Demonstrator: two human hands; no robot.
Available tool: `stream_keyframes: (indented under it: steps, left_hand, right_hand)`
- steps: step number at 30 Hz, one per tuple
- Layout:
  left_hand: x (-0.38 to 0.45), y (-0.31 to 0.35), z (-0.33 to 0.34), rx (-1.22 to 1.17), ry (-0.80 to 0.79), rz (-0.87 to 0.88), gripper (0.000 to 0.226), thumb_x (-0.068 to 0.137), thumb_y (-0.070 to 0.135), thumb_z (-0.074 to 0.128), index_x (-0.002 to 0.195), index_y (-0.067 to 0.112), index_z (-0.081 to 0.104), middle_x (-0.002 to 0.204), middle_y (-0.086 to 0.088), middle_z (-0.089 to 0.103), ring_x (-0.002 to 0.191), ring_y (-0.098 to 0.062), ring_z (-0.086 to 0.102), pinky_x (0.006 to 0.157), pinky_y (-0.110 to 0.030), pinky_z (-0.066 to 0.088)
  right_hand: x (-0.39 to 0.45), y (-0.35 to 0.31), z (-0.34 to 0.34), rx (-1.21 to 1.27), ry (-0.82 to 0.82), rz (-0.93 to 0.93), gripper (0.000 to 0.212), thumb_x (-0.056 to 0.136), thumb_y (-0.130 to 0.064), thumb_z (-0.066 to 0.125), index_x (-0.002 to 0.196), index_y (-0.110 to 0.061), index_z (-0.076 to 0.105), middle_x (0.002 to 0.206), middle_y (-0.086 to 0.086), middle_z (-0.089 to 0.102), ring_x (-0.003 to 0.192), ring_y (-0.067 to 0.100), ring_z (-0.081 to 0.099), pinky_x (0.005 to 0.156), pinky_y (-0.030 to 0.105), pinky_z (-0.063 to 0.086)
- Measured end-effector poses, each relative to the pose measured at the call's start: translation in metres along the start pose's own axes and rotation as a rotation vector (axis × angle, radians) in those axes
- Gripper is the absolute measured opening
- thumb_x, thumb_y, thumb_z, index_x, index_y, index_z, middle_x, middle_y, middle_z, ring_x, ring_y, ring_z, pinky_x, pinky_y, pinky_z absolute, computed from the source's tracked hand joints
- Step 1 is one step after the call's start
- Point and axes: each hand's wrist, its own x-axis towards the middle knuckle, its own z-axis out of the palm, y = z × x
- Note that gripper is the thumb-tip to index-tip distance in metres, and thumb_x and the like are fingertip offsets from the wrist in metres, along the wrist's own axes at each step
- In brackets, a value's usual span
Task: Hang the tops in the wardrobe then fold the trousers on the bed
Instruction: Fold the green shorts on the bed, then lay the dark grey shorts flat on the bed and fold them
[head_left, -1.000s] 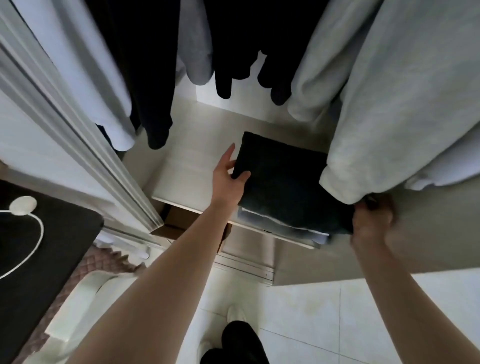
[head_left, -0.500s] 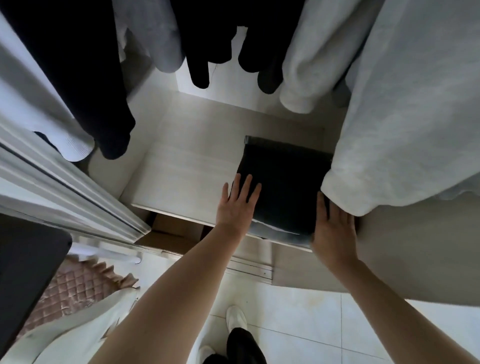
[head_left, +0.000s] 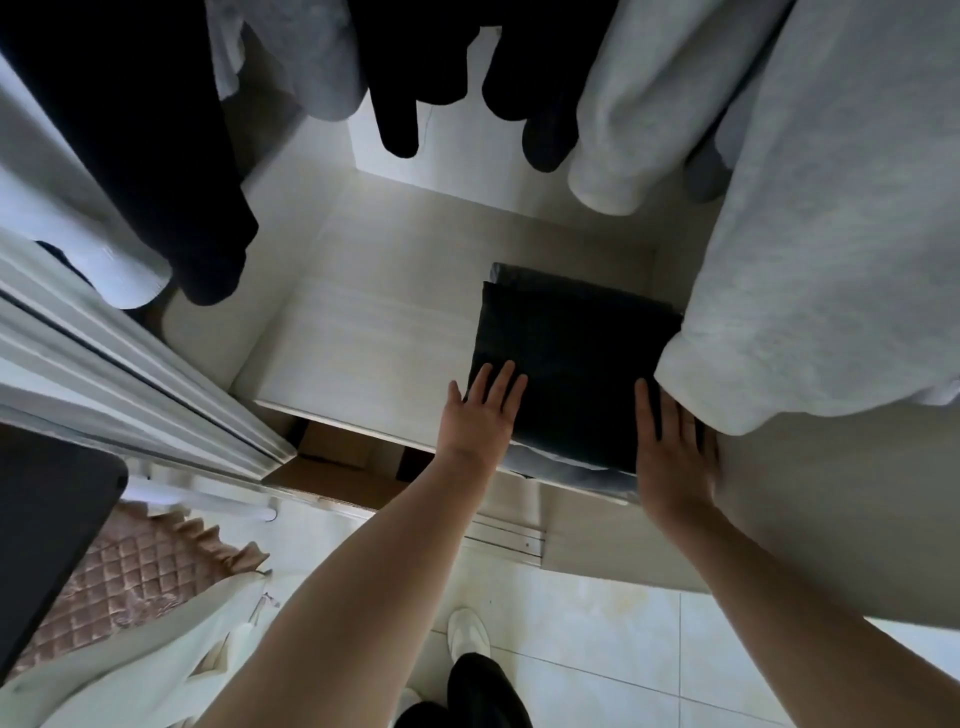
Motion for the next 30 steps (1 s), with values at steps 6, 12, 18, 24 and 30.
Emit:
stream_keyframes:
  steps: [6, 12, 18, 24, 30]
  left_hand:
    - [-0.031, -0.011, -0.010, -0.030, -0.010, 0.022, 0.081, 0.098, 0.013, 0.049, 0.155, 0.016, -0.008, 0.163, -0.006, -0.015, 0.151, -0.027, -0.006, 0.118, -0.047, 0.024]
    - [-0.093, -0.016, -0.014, -0.125, 0.183, -0.004, 0.062, 0.095, 0.010, 0.050, 0.152, 0.009, 0.025, 0.158, -0.010, 0.027, 0.143, -0.031, 0.032, 0.098, -0.043, 0.050]
    - [-0.193, -0.016, -0.014, -0.397, 0.489, -0.164, 0.037, 0.089, 0.013, 0.061, 0.126, 0.010, 0.062, 0.097, -0.005, 0.074, 0.088, -0.024, 0.069, 0.065, -0.035, 0.061]
    - [-0.316, 0.010, -0.021, -0.617, 0.463, -0.594, 0.032, 0.100, 0.023, 0.047, 0.130, 0.023, 0.059, 0.102, 0.000, 0.072, 0.095, -0.020, 0.066, 0.078, -0.036, 0.057]
    - [-0.426, 0.067, 0.008, -0.885, 0.626, -1.235, 0.021, 0.097, 0.028, 0.052, 0.114, 0.030, 0.065, 0.091, 0.005, 0.072, 0.084, -0.016, 0.067, 0.069, -0.033, 0.055]
  right_hand:
    - [-0.008, -0.009, -0.032, -0.002, -0.099, -0.070, 0.096, 0.059, -0.006, 0.076, 0.145, 0.001, 0.034, 0.143, 0.025, 0.041, 0.130, 0.045, 0.039, 0.105, 0.058, 0.030]
    - [-0.070, -0.041, -0.063, 0.265, -0.052, -0.331, 0.084, 0.067, -0.001, 0.071, 0.143, 0.002, 0.036, 0.147, 0.019, 0.040, 0.133, 0.036, 0.042, 0.104, 0.045, 0.042]
    - [-0.139, -0.078, -0.106, 0.451, -0.106, -0.458, 0.066, 0.080, -0.007, 0.065, 0.141, -0.001, 0.039, 0.139, 0.016, 0.049, 0.128, 0.028, 0.050, 0.104, 0.029, 0.036]
    - [-0.180, -0.114, -0.153, 0.620, -0.209, -0.687, 0.044, 0.096, -0.022, 0.050, 0.139, -0.015, 0.044, 0.133, 0.002, 0.054, 0.123, 0.016, 0.049, 0.097, 0.019, 0.037]
    - [-0.224, -0.143, -0.182, 0.685, -0.304, -1.045, 0.035, 0.098, -0.032, 0.044, 0.131, -0.020, 0.051, 0.123, -0.005, 0.057, 0.108, 0.010, 0.058, 0.088, 0.020, 0.047]
